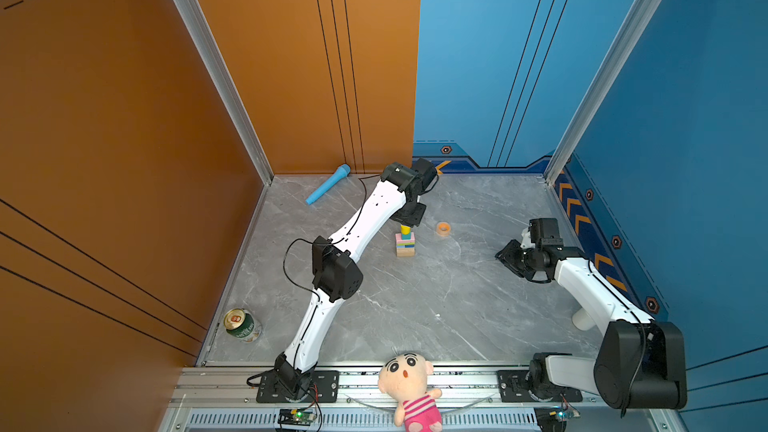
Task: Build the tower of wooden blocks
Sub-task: 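Lower the blue cylinder onto the yellow cylinder atop the stack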
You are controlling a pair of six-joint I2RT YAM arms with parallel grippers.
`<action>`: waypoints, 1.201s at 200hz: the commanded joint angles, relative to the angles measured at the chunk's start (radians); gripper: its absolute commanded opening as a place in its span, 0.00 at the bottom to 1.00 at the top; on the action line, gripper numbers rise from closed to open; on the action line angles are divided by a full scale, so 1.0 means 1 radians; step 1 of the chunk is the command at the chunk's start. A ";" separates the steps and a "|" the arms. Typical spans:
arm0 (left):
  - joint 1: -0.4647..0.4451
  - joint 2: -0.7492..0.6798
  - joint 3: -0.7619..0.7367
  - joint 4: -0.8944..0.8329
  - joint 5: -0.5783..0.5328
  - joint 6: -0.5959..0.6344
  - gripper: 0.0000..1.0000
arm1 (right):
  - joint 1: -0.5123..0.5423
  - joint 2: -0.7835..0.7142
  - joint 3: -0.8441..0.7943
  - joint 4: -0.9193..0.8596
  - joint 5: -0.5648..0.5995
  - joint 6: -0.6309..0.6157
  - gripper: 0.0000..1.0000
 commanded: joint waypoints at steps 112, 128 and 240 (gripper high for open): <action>0.009 0.036 0.010 -0.020 0.024 -0.014 0.34 | 0.011 0.028 0.028 0.024 0.018 0.019 0.40; 0.009 0.035 0.010 -0.021 0.026 -0.015 0.34 | 0.013 0.029 0.029 0.025 0.017 0.018 0.40; 0.007 0.033 -0.001 -0.020 0.027 -0.017 0.40 | 0.015 0.024 0.024 0.023 0.019 0.018 0.40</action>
